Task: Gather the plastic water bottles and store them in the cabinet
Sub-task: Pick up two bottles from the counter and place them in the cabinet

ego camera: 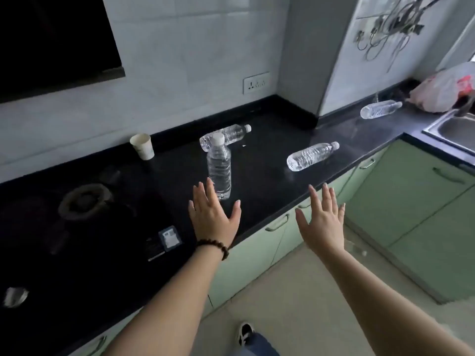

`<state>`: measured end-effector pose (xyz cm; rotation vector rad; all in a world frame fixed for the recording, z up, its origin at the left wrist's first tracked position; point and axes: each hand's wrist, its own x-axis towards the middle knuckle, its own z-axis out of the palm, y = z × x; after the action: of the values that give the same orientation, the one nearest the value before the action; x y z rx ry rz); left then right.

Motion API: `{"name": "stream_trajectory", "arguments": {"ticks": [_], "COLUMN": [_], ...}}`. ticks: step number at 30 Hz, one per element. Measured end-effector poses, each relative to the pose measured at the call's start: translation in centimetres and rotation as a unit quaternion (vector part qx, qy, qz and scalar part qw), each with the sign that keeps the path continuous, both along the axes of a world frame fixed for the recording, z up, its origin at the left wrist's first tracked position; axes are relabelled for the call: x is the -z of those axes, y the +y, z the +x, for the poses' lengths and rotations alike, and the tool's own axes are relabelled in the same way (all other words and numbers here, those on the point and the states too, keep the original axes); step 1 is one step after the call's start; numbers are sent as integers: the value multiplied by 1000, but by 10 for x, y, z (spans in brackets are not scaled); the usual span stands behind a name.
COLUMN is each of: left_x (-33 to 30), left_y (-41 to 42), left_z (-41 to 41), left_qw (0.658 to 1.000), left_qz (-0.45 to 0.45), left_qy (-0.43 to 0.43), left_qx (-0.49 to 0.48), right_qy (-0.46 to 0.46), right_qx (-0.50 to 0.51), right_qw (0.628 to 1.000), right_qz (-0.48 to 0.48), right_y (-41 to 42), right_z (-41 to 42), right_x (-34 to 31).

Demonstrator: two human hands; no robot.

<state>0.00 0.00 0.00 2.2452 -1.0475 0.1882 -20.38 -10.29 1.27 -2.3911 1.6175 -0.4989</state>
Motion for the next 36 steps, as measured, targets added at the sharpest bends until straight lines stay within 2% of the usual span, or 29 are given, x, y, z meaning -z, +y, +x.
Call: {"name": "stream_trajectory", "arguments": {"ticks": [4, 9, 13, 15, 18, 22, 25, 28, 30, 33, 36], "left_x": [-5, 6, 13, 13, 7, -3, -11, -19, -23, -26, -27], "left_y": [-46, -97, -121, -129, -142, -168, -194, -217, -227, -236, -240], "left_z": [16, 29, 39, 46, 52, 44, 31, 23, 21, 20, 24], "left_qw": [992, 959, 937, 935, 951, 962, 969, 979, 984, 989, 989], "left_qz": [-76, -170, -204, -216, -185, -129, -108, -88, -78, -67, -62], "left_qy": [89, 220, 266, 262, 223, 217, 208, 182, 159, 130, 135], "left_qx": [-35, -49, -95, -107, -112, -101, -75, -41, -24, -19, -28], "right_qy": [-19, -13, 3, 4, 0, -34, -65, -106, -113, -104, -57], "right_qx": [-20, -34, -52, -58, -46, 36, 128, 206, 244, 268, 236], "right_qw": [1000, 999, 999, 998, 999, 998, 983, 949, 932, 917, 921], "right_qz": [-2, -3, -1, 3, 16, 34, 117, 213, 243, 277, 304], "right_y": [-45, -90, -121, -136, -158, -192, -227, -265, -283, -307, -318], "right_z": [29, 42, 47, 48, 47, 42, 42, 53, 65, 84, 96], "right_x": [-4, 8, 13, 14, 15, 13, 6, 4, 7, 12, 19]}}
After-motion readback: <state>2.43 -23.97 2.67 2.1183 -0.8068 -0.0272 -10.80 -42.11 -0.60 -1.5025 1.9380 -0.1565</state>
